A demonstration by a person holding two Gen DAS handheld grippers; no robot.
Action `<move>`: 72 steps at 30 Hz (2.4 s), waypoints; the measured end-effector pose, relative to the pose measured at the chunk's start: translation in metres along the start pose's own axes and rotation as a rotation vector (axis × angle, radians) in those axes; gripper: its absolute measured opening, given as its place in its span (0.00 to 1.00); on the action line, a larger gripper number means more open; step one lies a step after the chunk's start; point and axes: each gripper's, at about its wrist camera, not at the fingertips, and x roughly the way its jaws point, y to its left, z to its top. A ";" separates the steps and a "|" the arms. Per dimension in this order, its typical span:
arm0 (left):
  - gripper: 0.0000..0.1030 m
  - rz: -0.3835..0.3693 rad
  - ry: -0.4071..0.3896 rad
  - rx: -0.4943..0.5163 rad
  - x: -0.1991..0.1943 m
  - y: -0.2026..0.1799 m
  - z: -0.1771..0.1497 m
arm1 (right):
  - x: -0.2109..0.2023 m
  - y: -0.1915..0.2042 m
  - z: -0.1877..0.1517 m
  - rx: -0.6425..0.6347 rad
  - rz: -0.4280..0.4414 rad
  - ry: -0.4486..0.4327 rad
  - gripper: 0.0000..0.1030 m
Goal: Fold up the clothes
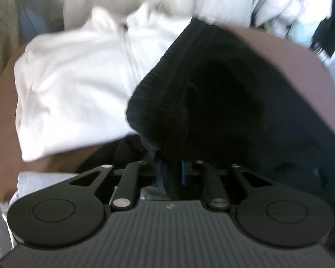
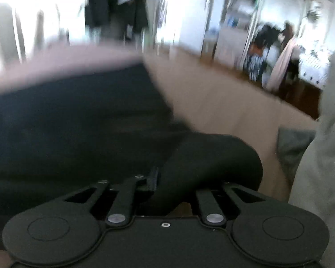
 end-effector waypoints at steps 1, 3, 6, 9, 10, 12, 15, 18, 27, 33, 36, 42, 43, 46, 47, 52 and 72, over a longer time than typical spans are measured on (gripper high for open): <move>0.24 0.020 0.010 0.013 0.003 -0.001 0.000 | 0.008 0.007 -0.002 -0.036 0.014 0.035 0.14; 0.39 0.023 0.030 0.012 0.010 -0.005 0.002 | 0.019 0.019 -0.003 -0.077 0.041 0.093 0.27; 0.57 -0.020 -0.029 0.017 -0.005 -0.007 0.001 | 0.027 0.013 -0.005 0.016 0.136 0.113 0.58; 0.10 -0.071 -0.111 0.027 -0.025 -0.007 -0.001 | 0.035 -0.001 -0.010 0.149 0.237 0.094 0.23; 0.08 -0.088 -0.138 0.030 -0.032 -0.007 -0.002 | 0.033 -0.005 -0.008 0.160 0.206 0.076 0.07; 0.05 -0.121 -0.193 0.037 -0.045 -0.007 -0.004 | 0.020 -0.013 -0.003 0.200 0.210 -0.005 0.07; 0.04 -0.172 -0.274 0.046 -0.066 -0.008 -0.006 | -0.040 -0.034 0.028 0.306 0.327 -0.232 0.06; 0.03 -0.161 -0.353 0.064 -0.090 -0.003 -0.015 | -0.110 -0.041 0.038 0.292 0.356 -0.418 0.05; 0.03 -0.170 -0.257 -0.056 -0.072 0.026 -0.031 | -0.121 -0.034 0.037 0.194 0.264 -0.285 0.05; 0.03 -0.186 -0.337 -0.015 -0.095 0.033 -0.034 | -0.161 -0.022 0.066 0.079 0.199 -0.237 0.05; 0.03 -0.170 -0.333 0.005 -0.098 0.024 -0.024 | -0.182 -0.016 0.085 0.010 0.176 -0.246 0.05; 0.03 -0.169 -0.315 -0.010 -0.102 0.023 -0.020 | -0.196 -0.004 0.113 0.015 0.195 -0.171 0.05; 0.03 -0.171 -0.317 -0.015 -0.103 0.024 -0.020 | -0.196 0.000 0.114 0.006 0.200 -0.163 0.05; 0.03 -0.159 -0.324 -0.024 -0.100 0.026 -0.019 | -0.192 0.007 0.113 -0.002 0.207 -0.140 0.05; 0.03 -0.153 -0.328 -0.020 -0.098 0.025 -0.019 | -0.190 0.008 0.113 -0.003 0.207 -0.132 0.05; 0.03 -0.160 -0.322 -0.042 -0.093 0.022 -0.008 | -0.177 0.005 0.112 0.042 0.199 -0.105 0.05; 0.08 -0.004 -0.282 0.036 0.009 -0.105 0.163 | 0.065 0.029 0.235 0.314 0.150 0.082 0.31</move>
